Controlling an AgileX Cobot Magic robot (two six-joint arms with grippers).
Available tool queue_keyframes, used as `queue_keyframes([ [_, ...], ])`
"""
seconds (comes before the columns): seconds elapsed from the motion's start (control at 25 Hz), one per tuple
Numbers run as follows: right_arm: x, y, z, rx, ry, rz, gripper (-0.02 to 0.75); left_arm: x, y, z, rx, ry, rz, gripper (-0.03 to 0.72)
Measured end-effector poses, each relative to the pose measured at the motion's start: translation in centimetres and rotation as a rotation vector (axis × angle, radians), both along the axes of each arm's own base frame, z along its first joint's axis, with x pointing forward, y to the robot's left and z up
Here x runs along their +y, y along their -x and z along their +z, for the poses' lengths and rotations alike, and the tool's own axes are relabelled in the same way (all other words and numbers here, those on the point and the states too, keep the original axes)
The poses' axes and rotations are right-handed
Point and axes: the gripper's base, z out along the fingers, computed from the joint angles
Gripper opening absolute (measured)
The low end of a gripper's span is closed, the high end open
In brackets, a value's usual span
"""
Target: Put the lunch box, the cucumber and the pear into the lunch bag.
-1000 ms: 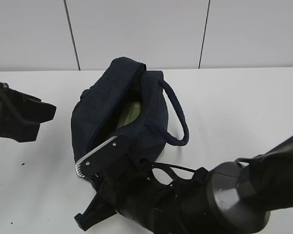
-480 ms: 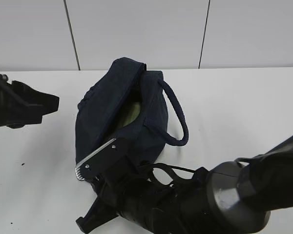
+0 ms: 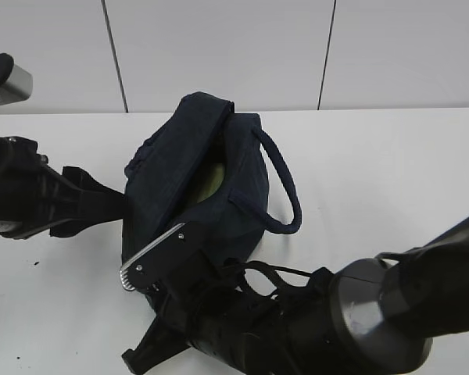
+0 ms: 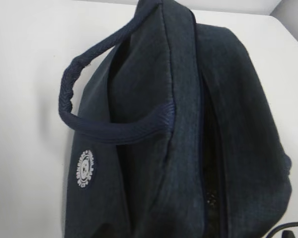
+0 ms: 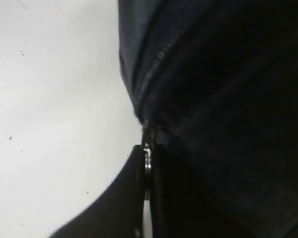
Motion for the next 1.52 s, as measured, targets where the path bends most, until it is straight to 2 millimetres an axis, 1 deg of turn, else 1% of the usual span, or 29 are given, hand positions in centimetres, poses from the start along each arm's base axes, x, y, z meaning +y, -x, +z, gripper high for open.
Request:
queue_keyframes([
  [0.16,0.0,0.0,0.0,0.002,0.001,0.000,0.006,-0.4,0.0,-0.1,0.015,0.029,-0.024,0.330],
  [0.32,0.0,0.0,0.0,0.003,0.002,0.001,0.006,-0.4,-0.4,-0.9,0.066,0.053,-0.030,0.330],
  [0.44,0.0,0.0,0.0,0.003,0.002,0.001,0.006,0.5,-1.1,-1.0,0.082,0.089,-0.014,0.330],
  [0.56,0.0,0.0,0.0,0.003,0.002,0.001,0.006,1.9,-1.9,-0.6,0.073,0.122,0.006,0.330],
  [0.68,0.0,0.0,0.0,0.005,0.003,0.001,0.006,2.6,-2.0,-0.5,0.076,0.128,-0.014,0.330],
  [1.12,0.0,0.0,0.0,0.004,0.004,0.001,0.006,1.6,-2.4,-1.6,0.101,0.194,-0.138,0.322],
  [1.24,0.0,0.0,-0.1,0.006,0.005,0.002,0.006,1.5,-2.6,-1.9,0.109,0.193,-0.139,0.300],
  [1.4,0.0,0.0,-0.1,0.006,0.005,0.002,0.006,1.5,-2.9,-2.7,0.127,0.188,-0.144,0.240],
  [1.52,0.0,0.0,-0.1,0.005,0.006,0.003,0.006,1.3,-3.2,-3.2,0.138,0.197,-0.144,0.224],
])
